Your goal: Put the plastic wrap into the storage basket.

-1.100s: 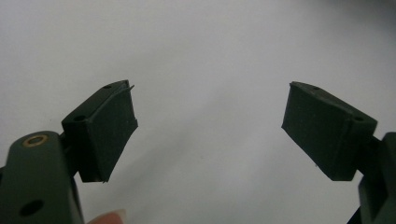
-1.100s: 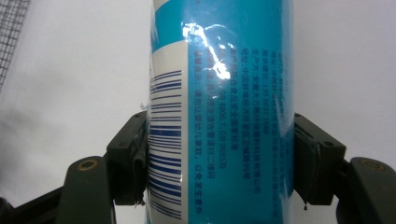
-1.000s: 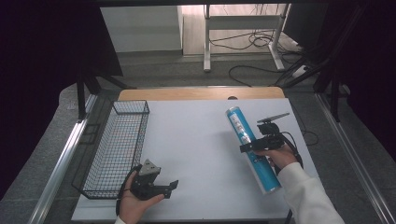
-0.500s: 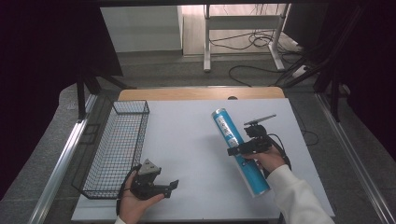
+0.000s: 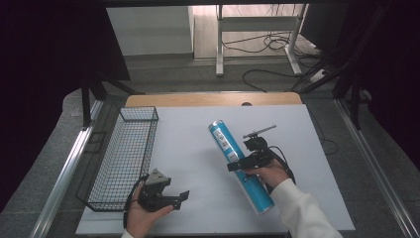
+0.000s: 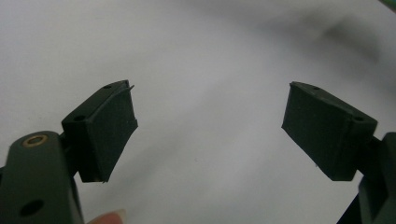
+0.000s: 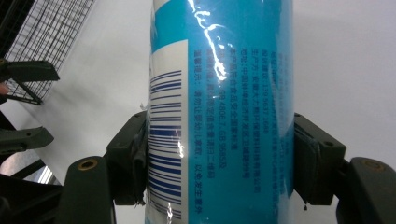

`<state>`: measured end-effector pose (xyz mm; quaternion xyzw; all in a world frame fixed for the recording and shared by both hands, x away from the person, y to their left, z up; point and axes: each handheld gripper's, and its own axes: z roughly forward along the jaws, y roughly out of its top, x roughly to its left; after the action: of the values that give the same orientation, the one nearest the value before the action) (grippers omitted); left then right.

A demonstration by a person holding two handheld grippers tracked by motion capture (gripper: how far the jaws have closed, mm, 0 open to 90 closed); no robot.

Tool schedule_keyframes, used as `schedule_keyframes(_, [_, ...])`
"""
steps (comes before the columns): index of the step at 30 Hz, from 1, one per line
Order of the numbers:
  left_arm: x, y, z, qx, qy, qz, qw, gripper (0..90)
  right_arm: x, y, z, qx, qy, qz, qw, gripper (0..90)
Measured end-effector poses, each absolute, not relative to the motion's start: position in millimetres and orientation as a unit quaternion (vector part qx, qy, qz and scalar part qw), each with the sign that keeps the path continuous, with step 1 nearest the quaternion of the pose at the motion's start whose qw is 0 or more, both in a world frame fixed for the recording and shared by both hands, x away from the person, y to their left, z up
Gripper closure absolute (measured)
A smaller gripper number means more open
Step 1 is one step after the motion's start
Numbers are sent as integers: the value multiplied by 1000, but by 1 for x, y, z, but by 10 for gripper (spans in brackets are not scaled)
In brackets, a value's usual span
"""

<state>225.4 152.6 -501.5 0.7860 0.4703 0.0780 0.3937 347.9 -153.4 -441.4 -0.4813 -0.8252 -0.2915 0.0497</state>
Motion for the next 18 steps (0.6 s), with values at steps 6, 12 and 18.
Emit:
schedule_keyframes(6, [226,154,-501,779,471,63,410,165,342,-140,-445,-471,-831,-289,57,316])
schedule_keyframes(12, [229,156,-499,757,485,43,436,145,335,-129,-447,-461,-834,-297,62,317])
schedule_keyframes(18, [240,157,-496,707,509,-20,490,109,328,-119,-449,-453,-835,-305,68,317])
